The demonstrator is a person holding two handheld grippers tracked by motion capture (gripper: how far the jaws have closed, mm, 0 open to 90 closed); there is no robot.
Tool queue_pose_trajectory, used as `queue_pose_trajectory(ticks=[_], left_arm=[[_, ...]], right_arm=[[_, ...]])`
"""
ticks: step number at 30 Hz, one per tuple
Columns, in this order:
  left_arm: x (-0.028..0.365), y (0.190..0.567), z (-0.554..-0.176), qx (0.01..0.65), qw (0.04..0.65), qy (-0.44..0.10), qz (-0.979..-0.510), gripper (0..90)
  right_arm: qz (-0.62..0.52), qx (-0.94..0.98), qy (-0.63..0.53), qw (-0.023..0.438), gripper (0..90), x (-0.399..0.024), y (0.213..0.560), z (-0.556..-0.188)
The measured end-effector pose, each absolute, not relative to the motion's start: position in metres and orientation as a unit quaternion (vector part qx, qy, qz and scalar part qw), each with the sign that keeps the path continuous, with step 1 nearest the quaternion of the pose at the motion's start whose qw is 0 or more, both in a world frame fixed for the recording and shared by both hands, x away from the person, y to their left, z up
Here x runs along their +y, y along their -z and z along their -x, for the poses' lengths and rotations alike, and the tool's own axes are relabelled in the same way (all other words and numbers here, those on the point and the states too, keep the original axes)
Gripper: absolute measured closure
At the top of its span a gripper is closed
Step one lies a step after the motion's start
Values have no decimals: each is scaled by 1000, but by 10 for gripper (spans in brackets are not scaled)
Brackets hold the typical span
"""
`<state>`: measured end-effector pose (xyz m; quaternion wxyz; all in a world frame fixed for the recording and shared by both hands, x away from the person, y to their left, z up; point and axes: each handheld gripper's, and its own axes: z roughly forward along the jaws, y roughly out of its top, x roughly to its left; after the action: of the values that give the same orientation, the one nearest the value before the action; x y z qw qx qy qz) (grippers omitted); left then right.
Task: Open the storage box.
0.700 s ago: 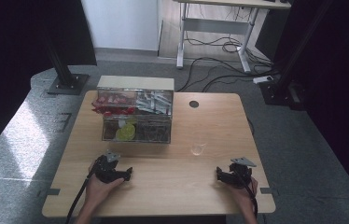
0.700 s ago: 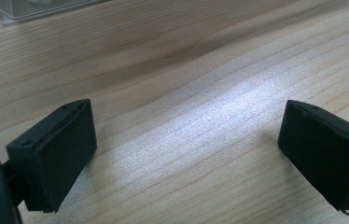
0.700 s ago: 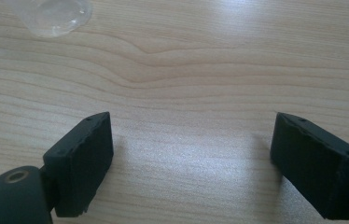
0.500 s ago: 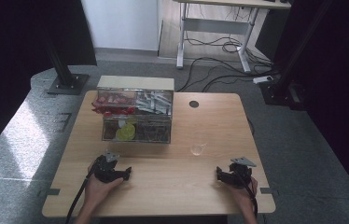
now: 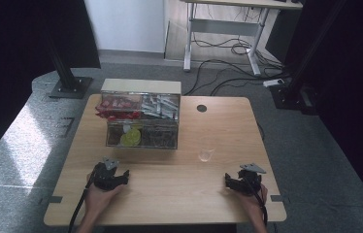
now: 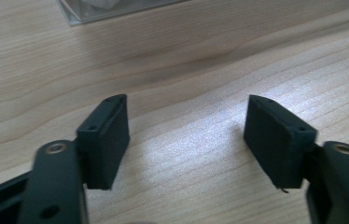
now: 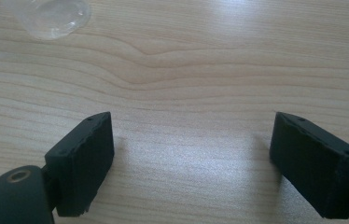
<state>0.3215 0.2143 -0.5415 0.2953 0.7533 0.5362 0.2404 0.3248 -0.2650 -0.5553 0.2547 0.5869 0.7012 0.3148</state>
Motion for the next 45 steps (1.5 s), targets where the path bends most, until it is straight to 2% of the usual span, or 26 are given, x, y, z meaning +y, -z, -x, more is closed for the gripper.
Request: queue_pose_trajectory(ticks=[8, 21, 23, 25, 26, 27, 31, 35, 45], left_arm=[[225, 520, -310, 537, 349, -252, -725, 424], [231, 487, -292, 502, 396, -264, -722, 579], [231, 483, -289, 493, 398, -276, -722, 673], [231, 482, -288, 492, 401, -273, -723, 730], [232, 481, -288, 492, 407, -266, -723, 730], [234, 480, -287, 494, 414, -257, -720, 794], [238, 477, -290, 497, 429, -231, -718, 866], [244, 476, -294, 499, 432, -222, -718, 899], [252, 483, -310, 508, 421, -200, -724, 900]], right_arm=[[-588, 700, -316, 255, 145, -265, 555, -324], [-588, 700, -316, 255, 149, -265, 555, -324], [-587, 700, -316, 255, 152, -265, 555, -324], [-587, 700, -316, 256, 153, -265, 555, -324], [-587, 700, -316, 255, 153, -265, 555, -324], [-586, 701, -316, 256, 153, -265, 555, -324], [-586, 701, -316, 256, 154, -265, 555, -324], [-587, 700, -317, 257, 160, -265, 555, -323], [-586, 700, -316, 257, 164, -265, 555, -323]])
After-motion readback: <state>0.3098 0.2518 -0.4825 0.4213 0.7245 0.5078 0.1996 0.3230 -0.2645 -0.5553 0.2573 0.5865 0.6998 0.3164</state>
